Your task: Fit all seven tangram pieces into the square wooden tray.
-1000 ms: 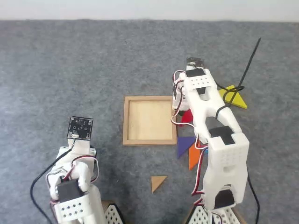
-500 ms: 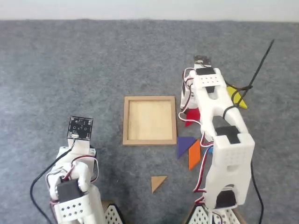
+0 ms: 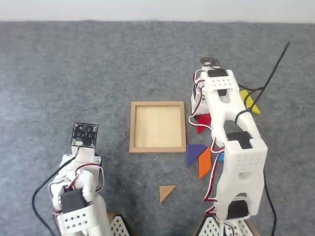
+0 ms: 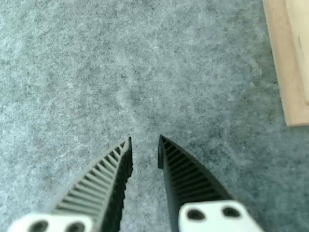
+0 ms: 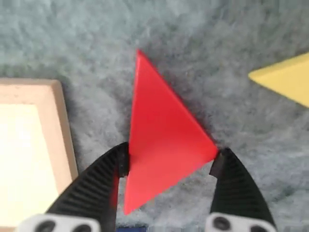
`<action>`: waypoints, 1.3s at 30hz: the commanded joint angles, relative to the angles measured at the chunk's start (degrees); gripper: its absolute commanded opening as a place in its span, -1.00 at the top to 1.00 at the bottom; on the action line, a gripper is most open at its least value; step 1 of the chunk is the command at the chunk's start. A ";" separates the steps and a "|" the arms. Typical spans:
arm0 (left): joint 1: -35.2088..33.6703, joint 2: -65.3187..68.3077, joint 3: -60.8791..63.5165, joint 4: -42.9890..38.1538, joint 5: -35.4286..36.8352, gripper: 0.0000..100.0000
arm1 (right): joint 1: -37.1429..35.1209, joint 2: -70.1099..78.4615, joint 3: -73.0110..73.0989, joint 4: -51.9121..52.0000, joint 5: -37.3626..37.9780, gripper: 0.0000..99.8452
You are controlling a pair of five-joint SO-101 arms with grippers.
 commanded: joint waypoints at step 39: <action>0.18 -0.70 -0.48 0.35 0.35 0.83 | 0.57 7.43 -15.91 2.07 19.87 0.42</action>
